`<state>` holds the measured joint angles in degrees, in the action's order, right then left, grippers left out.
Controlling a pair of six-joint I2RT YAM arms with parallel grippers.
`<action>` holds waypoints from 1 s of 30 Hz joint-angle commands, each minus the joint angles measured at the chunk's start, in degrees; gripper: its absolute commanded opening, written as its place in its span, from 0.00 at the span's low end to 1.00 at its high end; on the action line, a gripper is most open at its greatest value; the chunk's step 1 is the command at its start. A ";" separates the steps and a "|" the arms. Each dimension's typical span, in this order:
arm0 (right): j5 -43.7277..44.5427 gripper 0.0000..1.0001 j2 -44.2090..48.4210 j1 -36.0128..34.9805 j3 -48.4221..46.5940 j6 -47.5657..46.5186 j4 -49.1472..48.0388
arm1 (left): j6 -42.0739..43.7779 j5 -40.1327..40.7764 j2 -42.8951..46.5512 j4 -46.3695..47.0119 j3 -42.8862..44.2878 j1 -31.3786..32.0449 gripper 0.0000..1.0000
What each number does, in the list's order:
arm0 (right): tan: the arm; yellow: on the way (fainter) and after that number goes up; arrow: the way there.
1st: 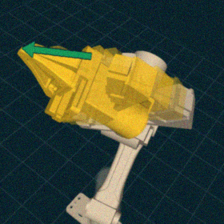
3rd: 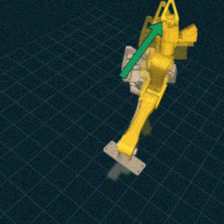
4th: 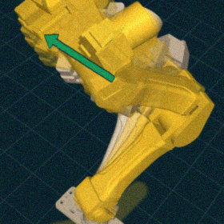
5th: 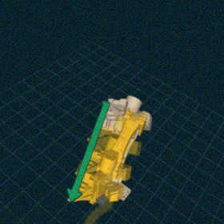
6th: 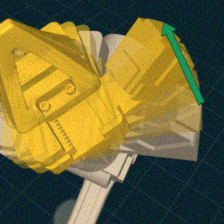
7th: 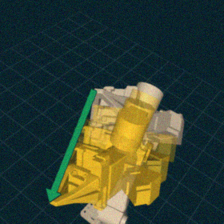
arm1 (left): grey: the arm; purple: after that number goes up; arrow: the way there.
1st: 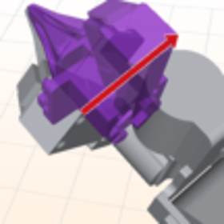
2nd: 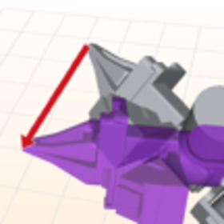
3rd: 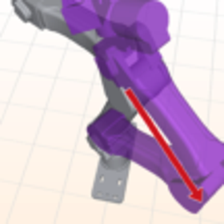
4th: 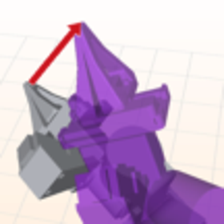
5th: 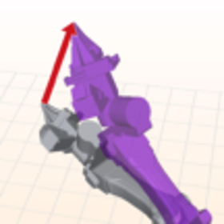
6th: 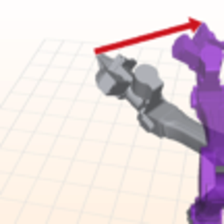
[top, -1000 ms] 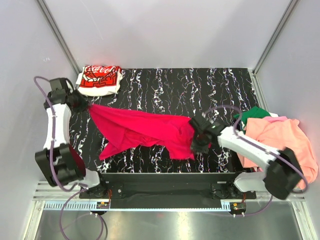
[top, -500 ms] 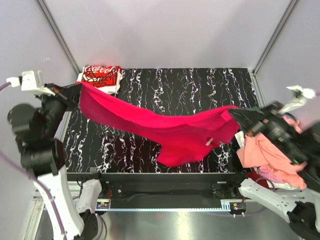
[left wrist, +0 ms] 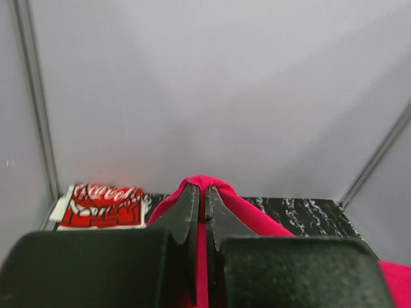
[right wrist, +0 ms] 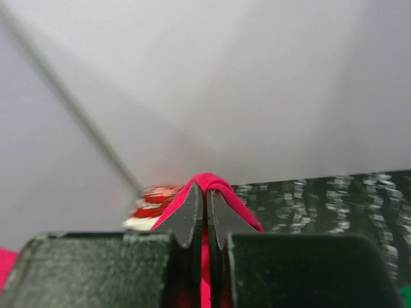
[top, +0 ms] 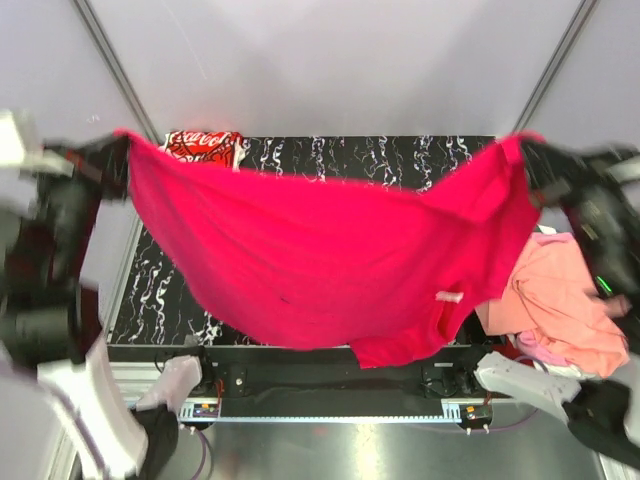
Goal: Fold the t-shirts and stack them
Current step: Flatten the tshirt out
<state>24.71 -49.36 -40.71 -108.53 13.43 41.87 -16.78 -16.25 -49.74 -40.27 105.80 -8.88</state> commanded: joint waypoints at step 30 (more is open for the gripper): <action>-35.34 1.00 -45.90 29.37 26.87 15.22 -9.87 | -3.88 3.33 -33.32 -3.33 -35.21 -0.70 0.99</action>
<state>-6.63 -88.27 -11.20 -87.46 25.87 36.75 -19.55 -13.39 -80.60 -47.94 75.81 -10.63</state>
